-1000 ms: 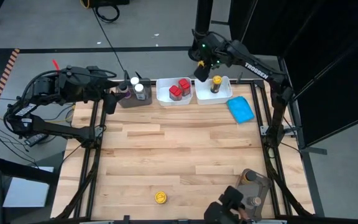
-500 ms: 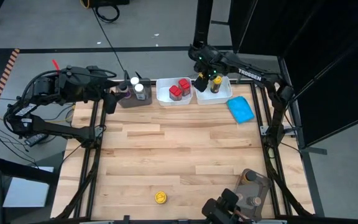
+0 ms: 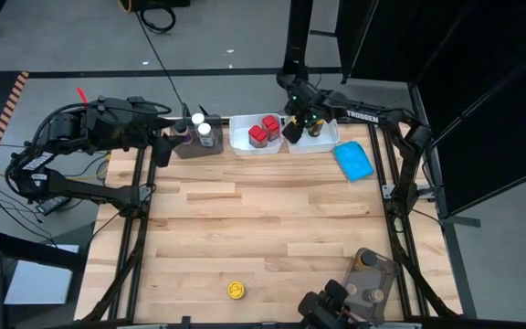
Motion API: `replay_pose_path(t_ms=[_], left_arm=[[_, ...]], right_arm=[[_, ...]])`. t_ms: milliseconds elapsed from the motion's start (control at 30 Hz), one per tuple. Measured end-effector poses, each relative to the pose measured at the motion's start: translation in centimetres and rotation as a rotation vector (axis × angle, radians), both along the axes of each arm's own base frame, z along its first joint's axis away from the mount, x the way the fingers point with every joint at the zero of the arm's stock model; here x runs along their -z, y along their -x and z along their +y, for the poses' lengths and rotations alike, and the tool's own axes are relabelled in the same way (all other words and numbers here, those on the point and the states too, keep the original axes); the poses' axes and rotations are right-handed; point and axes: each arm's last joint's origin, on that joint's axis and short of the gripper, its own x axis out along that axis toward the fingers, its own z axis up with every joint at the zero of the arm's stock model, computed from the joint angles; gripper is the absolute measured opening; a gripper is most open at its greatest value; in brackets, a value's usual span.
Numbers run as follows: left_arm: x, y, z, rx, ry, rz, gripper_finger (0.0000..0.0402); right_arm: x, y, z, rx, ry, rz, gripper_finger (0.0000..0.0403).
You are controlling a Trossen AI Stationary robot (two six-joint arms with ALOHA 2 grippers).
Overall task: Sort spices by type
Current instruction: Put the top yellow seasoning bottle into the right white bin, then put the yellow seasoning bottle into the right white bin
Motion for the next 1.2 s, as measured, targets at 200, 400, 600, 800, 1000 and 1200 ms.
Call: replay_pose_path(t_ms=[200,400,600,800,1000,1200], left_arm=[[-0.1,-0.1,0.0,0.0,-0.003,-0.014,0.0301],[-0.1,-0.1,0.0,0.0,-0.003,-0.014,0.0301],[-0.1,-0.1,0.0,-0.001,-0.004,-0.014,0.0301],[-0.1,-0.1,0.0,0.0,-0.005,-0.013,0.0301],[-0.1,-0.1,0.0,0.008,-0.017,-0.005,0.0301],[-0.1,-0.1,0.0,0.012,-0.023,-0.001,0.0301]], right_arm=[[0.1,0.3,-0.3,0.001,0.005,-0.002,0.0272],[-0.6,0.0,-0.6,-0.025,0.032,-0.012,0.0314],[-2.8,-0.3,-1.0,-0.045,0.061,-0.029,0.0329],[-8.4,-0.5,-1.4,-0.104,0.12,-0.058,0.0324],[-14.2,-3.0,1.9,-0.313,0.088,-0.296,0.0323],[-16.4,-7.1,9.9,-0.605,0.056,-0.401,0.0326]])
